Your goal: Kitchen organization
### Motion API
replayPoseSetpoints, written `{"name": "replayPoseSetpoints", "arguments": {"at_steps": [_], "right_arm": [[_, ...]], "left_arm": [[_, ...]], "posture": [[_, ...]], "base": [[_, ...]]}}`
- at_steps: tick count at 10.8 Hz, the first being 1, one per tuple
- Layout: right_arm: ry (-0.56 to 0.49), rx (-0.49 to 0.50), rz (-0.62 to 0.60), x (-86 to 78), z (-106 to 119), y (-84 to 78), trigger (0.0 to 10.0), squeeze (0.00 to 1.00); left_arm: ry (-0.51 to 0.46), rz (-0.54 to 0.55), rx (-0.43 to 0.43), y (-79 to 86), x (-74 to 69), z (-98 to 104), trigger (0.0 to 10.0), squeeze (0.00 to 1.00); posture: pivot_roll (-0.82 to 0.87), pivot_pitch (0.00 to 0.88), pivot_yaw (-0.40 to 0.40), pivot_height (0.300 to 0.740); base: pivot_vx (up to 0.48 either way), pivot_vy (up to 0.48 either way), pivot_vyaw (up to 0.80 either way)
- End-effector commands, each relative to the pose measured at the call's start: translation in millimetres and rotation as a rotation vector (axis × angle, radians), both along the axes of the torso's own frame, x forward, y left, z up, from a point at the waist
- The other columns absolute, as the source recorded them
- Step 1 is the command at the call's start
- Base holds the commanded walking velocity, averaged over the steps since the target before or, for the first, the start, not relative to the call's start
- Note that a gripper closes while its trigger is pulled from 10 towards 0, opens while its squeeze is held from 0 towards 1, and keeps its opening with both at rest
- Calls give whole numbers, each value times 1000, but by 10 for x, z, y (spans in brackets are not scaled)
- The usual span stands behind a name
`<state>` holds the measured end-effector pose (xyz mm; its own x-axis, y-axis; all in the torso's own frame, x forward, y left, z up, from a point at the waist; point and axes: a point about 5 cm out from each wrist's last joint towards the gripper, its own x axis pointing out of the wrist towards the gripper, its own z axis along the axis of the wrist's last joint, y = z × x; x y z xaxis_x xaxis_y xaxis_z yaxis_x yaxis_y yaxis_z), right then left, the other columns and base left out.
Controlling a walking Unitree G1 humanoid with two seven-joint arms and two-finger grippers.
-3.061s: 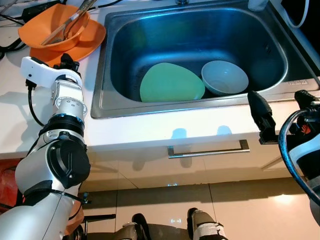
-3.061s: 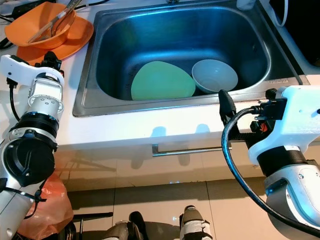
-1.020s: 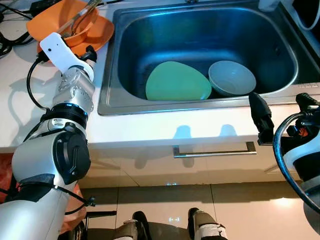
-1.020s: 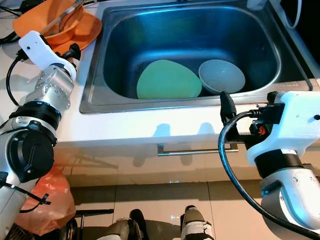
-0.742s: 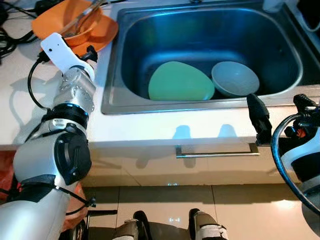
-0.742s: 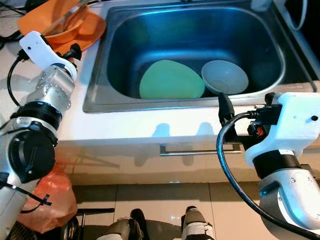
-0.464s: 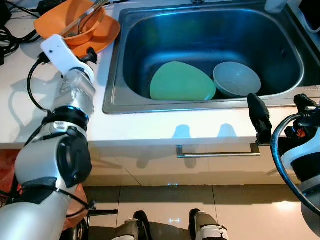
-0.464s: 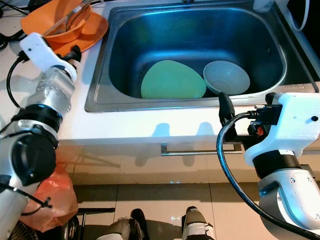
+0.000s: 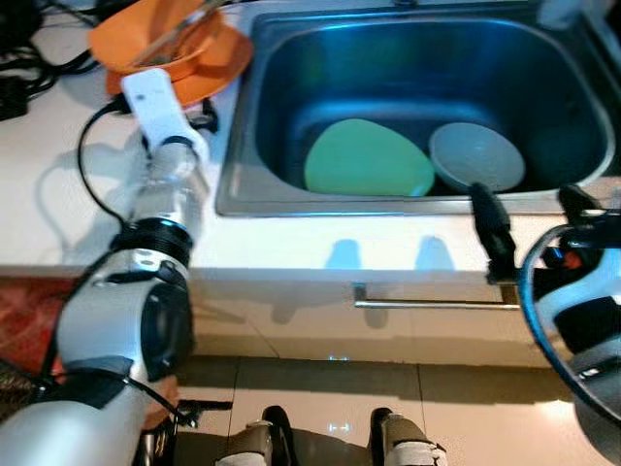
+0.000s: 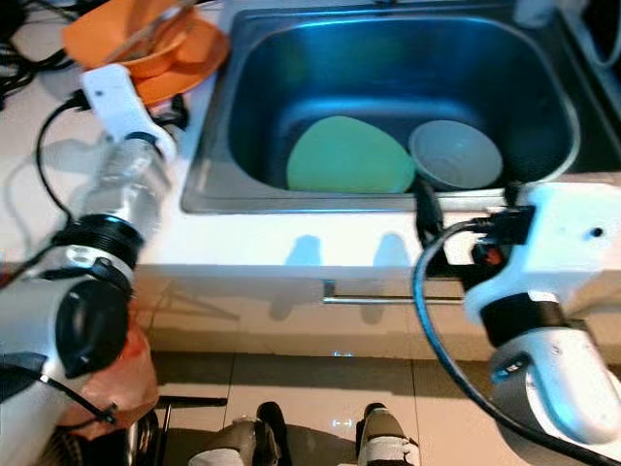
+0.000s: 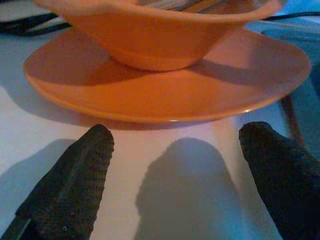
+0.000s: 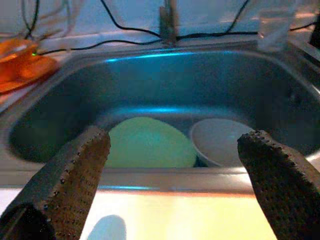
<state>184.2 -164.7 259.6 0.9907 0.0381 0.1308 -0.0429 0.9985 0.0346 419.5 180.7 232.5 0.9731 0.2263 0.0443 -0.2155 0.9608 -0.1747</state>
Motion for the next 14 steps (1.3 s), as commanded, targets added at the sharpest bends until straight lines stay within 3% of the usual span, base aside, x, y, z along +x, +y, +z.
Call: {"name": "replayPoseSetpoints", "arguments": {"at_steps": [1, 4, 6, 8, 14], "right_arm": [[-2, 2, 18, 13, -11, 28, 10000, 357], [-20, 16, 48, 127, -22, 73, 10000, 357], [-25, 27, 79, 231, -32, 119, 10000, 353], [32, 60, 213, 415, -151, 299, 10000, 333], [-16, 112, 362, 786, -199, 613, 10000, 333]], "left_arm": [[56, -13, 28, -13, -31, -189, 10000, 0], [-38, 13, 49, 18, -40, -23, 10000, 0], [-47, -5, 47, -37, -98, -139, 10000, 0], [-98, -69, 38, -174, -187, -174, 10000, 0], [-224, -117, 162, -135, -396, 87, 10000, 0]], "posture": [[-371, 239, 114, 740], [-320, 215, 112, 740], [-264, 189, 102, 740], [-198, 164, 83, 740], [4, 81, 55, 740]], "base": [[0, 0, 0], [0, 0, 0], [0, 0, 0], [0, 0, 0], [0, 0, 0]]}}
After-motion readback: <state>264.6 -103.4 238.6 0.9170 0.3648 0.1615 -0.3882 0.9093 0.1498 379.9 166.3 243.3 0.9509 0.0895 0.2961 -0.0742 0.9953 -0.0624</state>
